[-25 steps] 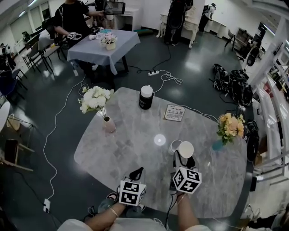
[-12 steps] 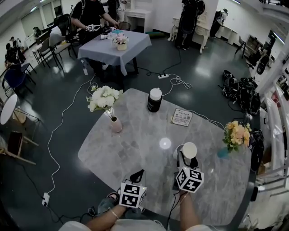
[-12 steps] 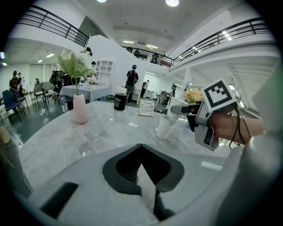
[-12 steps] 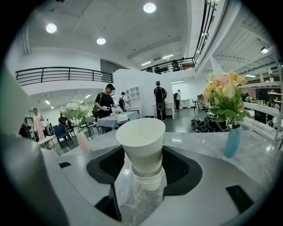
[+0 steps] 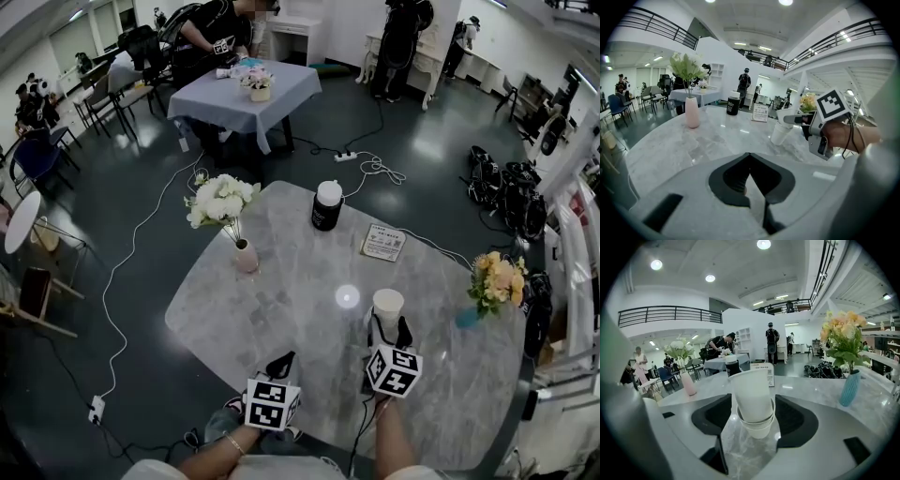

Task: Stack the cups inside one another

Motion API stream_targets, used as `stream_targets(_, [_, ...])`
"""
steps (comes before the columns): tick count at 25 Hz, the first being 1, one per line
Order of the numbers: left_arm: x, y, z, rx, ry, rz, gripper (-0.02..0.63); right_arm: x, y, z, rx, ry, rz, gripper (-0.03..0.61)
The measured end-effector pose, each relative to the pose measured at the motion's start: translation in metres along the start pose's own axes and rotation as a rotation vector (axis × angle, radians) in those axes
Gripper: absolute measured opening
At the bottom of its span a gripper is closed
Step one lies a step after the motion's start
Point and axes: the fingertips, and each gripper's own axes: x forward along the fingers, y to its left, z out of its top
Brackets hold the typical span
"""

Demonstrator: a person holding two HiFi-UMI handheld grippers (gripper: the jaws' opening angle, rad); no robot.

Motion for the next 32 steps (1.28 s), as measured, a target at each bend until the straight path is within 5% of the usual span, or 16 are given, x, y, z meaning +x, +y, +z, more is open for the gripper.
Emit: stream_targets(32, [-0.007, -0.008, -0.006, 0.041, 0.018, -0.055, -0.003, -0.039, -0.007, -0.007, 0.077, -0.047, -0.08, 0.244])
